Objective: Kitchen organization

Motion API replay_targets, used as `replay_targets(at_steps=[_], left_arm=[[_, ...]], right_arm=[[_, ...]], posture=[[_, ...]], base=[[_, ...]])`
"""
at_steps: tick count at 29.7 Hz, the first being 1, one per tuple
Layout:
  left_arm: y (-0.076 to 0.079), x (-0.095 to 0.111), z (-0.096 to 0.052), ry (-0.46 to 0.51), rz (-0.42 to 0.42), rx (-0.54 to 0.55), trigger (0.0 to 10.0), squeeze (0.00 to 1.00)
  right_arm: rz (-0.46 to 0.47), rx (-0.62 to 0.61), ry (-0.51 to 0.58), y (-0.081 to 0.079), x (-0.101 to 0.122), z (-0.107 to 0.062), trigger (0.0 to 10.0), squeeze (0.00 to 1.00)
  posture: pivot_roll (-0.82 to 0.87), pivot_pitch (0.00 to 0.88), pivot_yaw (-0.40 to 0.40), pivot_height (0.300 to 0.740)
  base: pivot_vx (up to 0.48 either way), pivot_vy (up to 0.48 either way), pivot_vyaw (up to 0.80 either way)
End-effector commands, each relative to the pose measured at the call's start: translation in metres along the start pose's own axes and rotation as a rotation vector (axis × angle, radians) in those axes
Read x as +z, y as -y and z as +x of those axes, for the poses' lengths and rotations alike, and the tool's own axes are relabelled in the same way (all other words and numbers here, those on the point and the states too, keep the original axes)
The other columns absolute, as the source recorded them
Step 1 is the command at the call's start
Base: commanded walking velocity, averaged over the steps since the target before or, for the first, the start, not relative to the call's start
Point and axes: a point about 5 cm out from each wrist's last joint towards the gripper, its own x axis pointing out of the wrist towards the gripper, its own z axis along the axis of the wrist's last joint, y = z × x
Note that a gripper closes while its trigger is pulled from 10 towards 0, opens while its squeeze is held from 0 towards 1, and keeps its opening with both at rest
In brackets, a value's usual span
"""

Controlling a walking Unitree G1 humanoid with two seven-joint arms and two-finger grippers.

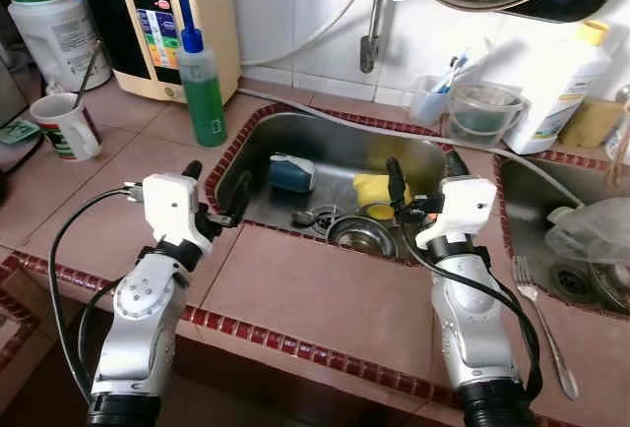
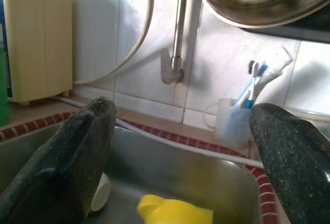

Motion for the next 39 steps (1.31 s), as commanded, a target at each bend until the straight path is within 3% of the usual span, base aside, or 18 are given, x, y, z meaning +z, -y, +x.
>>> replay_targets(at_steps=[1, 33, 39], left_arm=[[0.0037, 0.0009, 0.0021, 0.013, -0.012, -0.022, 10.0, 0.00], [0.0048, 0.0006, 0.0000, 0.020, -0.036, -0.022, 10.0, 0.00], [0.0072, -0.0018, -0.0001, -0.002, -0.058, -0.031, 10.0, 0.00]], right_arm=[[-0.011, 0.002, 0.003, 0.0048, 0.0020, 0.0022, 10.0, 0.00], [-0.020, 0.029, -0.010, 0.0052, 0.0020, 0.0008, 10.0, 0.00], [-0.022, 0.032, -0.011, 0.0052, 0.0021, 0.0003, 10.0, 0.00]], posture=[[-0.06, 0.000, -0.009, 0.740], [-0.06, 0.000, -0.019, 0.740], [-0.06, 0.000, -0.017, 0.740]], base=[[0.000, -0.480, 0.00], [0.000, -0.480, 0.00], [0.000, 0.000, 0.00]])
